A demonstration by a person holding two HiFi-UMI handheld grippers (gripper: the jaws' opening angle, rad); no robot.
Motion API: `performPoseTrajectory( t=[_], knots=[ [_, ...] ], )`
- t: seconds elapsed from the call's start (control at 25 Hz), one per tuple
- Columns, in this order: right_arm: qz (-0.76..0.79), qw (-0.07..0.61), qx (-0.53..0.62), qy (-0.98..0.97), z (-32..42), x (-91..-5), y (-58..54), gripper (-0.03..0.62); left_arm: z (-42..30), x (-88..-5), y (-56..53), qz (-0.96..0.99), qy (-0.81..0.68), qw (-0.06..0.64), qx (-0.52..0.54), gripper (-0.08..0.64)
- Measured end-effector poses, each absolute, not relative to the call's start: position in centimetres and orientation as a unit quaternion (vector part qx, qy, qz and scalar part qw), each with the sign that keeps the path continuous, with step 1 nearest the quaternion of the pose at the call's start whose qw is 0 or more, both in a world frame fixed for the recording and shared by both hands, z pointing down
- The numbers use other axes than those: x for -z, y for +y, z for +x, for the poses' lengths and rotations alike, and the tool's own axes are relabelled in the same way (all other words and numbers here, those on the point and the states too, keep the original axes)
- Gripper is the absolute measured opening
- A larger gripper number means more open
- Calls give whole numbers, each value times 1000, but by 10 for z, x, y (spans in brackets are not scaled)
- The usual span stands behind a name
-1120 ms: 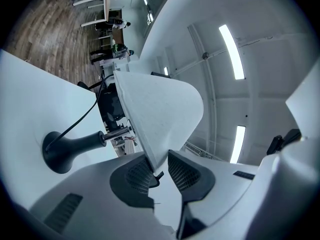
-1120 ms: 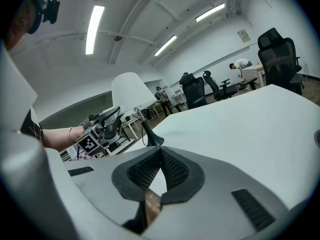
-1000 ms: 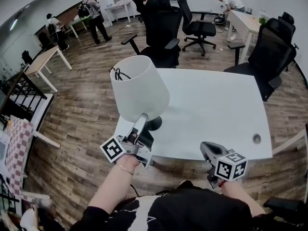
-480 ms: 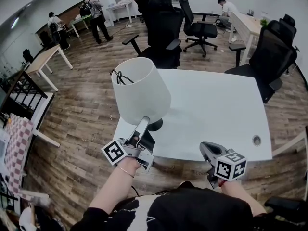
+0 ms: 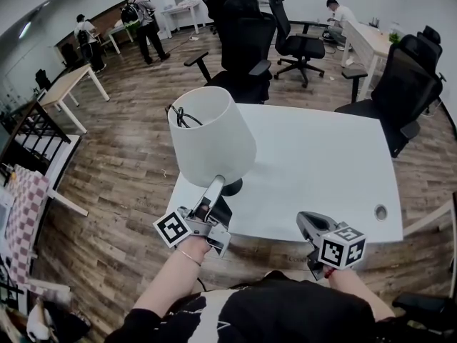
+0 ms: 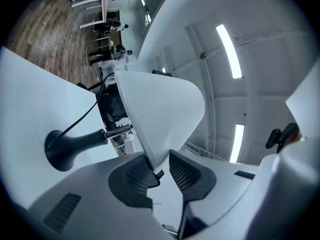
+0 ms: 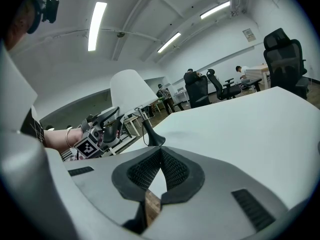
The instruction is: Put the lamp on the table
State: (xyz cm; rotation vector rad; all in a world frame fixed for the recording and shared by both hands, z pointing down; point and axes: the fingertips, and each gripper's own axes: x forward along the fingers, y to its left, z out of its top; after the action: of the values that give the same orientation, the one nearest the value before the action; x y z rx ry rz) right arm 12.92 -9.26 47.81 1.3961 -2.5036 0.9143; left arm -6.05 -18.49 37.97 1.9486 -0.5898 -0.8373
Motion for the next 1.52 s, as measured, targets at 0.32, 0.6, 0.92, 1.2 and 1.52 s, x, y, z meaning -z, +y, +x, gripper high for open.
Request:
performPoseTrajectory(
  t=[0.32,0.6,0.92,1.2,1.52],
  knots=[
    [459,68,-304,-832,126,-481,-92,15,-58,-390,-179,793,-244,457,320,149],
    [452,72,-308,-834,122,-483,-94,15,-61,-397,-176,797,-261,450,305,155],
    [445,77,-307,-838,111,-484,-95,15,-75,-406,-166,797,-261,449,308,110],
    [434,81,-303,-845,102,-480,-96,17,-80,-396,-159,804,-267,434,308,17],
    [425,71,-286,-856,75,-459,-96,15,-90,-373,-136,862,-302,330,240,14]
  ],
)
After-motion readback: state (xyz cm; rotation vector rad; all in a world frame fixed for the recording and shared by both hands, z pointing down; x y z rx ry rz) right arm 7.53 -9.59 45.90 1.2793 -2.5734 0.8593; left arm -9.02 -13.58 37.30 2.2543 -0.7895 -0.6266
